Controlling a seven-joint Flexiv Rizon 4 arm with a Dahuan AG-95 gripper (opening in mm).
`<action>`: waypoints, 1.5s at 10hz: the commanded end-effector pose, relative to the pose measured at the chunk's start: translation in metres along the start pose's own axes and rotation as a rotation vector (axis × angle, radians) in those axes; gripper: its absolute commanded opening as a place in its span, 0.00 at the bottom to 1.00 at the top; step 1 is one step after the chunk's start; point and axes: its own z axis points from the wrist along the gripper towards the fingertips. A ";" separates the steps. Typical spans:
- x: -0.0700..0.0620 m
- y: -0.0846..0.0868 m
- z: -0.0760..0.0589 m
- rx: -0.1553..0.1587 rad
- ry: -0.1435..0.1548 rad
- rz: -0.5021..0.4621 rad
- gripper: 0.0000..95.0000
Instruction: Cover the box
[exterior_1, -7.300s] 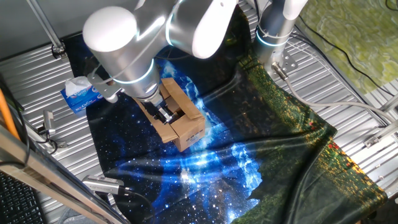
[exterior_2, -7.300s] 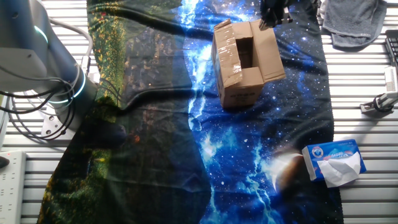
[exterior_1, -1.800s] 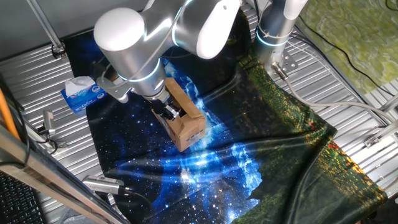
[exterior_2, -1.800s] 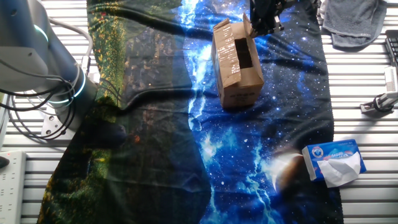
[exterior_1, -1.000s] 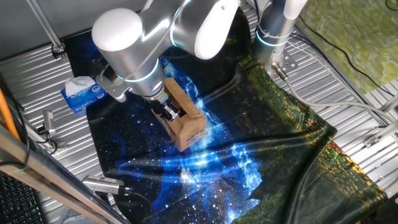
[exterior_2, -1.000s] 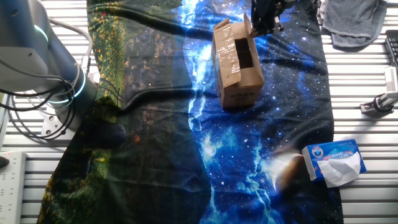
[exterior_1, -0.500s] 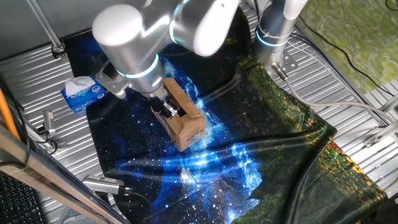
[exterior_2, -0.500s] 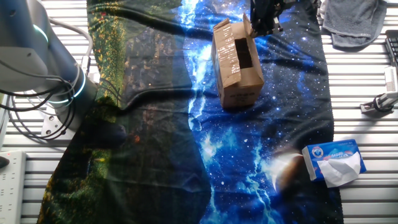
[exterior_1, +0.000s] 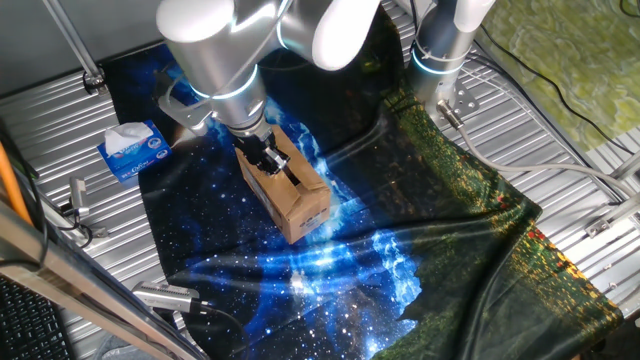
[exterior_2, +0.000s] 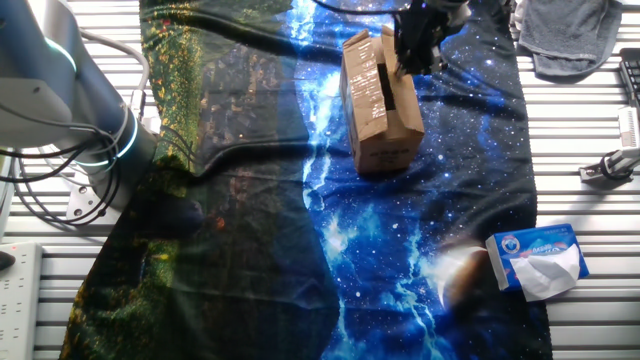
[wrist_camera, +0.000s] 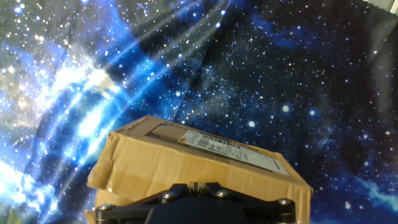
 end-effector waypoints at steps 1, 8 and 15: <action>0.001 0.000 0.002 0.000 0.000 -0.002 0.00; 0.010 0.002 0.014 -0.001 -0.014 -0.011 0.00; 0.012 0.003 0.014 -0.008 -0.017 -0.041 0.20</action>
